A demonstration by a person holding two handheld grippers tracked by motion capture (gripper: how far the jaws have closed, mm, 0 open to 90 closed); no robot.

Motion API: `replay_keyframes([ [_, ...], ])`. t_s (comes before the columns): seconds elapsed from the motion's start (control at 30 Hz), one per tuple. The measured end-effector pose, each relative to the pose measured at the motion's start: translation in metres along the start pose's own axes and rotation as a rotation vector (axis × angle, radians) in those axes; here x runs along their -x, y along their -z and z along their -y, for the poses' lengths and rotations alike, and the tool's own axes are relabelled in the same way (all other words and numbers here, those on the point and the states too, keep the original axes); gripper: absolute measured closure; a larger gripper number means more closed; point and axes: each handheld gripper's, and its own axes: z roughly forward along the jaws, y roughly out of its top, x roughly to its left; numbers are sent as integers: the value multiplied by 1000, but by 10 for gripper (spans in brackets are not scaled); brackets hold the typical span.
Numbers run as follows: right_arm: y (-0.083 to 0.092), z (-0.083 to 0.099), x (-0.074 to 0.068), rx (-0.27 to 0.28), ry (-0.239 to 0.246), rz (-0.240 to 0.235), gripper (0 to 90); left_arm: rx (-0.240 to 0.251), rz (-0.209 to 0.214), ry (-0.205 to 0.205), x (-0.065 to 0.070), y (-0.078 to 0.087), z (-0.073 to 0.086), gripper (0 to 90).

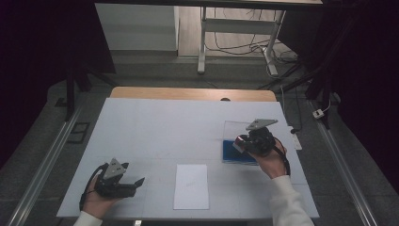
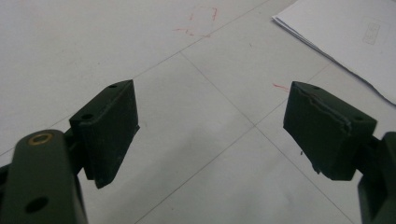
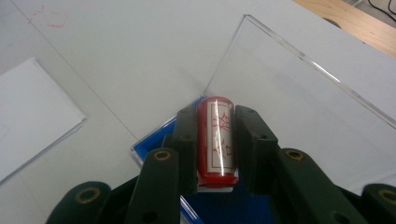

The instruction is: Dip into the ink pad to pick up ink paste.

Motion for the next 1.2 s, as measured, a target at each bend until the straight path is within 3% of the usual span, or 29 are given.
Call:
replay_keyframes([
  [0.23,-9,-2,-5,-33,34,10,701,-2,-2,-1,0,0,0,181],
  [0.77,-32,3,-6,-112,54,7,701,-6,-3,-1,-1,-1,1,181],
  [1.2,-33,1,-5,-145,46,1,702,-10,-9,0,0,-1,0,182],
])
